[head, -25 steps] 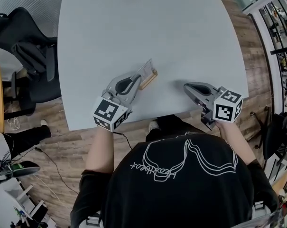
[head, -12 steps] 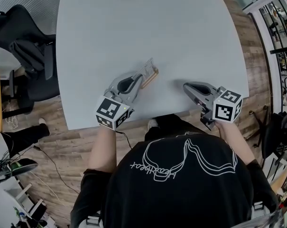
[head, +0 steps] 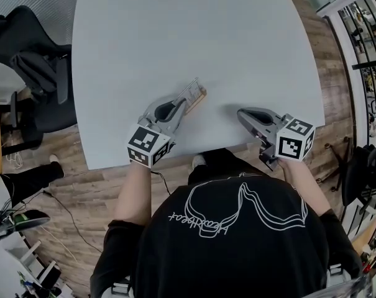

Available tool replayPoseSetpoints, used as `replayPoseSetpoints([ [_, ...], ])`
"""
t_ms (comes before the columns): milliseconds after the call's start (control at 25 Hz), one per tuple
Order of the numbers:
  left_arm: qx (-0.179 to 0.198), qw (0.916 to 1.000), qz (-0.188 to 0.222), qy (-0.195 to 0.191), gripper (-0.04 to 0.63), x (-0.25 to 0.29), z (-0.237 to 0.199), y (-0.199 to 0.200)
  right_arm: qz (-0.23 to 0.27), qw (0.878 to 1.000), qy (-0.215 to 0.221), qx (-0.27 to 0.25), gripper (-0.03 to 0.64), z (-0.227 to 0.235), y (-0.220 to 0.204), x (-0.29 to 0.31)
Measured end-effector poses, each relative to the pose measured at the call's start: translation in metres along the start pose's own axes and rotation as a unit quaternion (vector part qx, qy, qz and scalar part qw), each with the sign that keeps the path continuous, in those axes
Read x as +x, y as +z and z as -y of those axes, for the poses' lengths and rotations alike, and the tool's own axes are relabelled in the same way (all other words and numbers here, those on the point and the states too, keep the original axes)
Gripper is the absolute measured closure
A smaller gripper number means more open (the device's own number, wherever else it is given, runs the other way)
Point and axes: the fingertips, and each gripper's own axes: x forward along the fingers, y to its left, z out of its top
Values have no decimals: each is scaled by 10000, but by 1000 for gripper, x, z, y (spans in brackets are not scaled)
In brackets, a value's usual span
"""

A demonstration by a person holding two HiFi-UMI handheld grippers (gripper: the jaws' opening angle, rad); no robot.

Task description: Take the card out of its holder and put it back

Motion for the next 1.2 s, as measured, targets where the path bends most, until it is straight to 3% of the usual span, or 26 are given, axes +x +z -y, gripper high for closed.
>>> replayPoseSetpoints([
  [200, -145, 9998, 19, 116, 557, -2, -5, 0, 95, 9999, -37, -16, 607, -10, -1, -5],
  [320, -465, 9986, 206, 166, 468, -11, -10, 3, 232, 9997, -65, -67, 607, -20, -3, -10],
  [440, -738, 9960, 431, 260, 454, -29, -9, 10, 453, 9987, -57, -210, 607, -31, -3, -23],
  [600, -822, 9939, 573, 451, 453, -55, 3, 26, 815, 9952, -17, -537, 607, -51, 1, -45],
  [760, -925, 9920, 708, 479, 453, -81, 36, 44, 1113, 9905, 71, -810, 607, -76, 4, -66],
  [1040, -1015, 9883, 1124, 163, 457, -134, 129, 80, 1249, 9776, 896, -1438, 607, -143, 19, -86],
  [1200, -1052, 9857, 1312, 65, 511, -151, 184, 97, 1281, 9665, 1412, -1719, 607, -177, 22, -104],
])
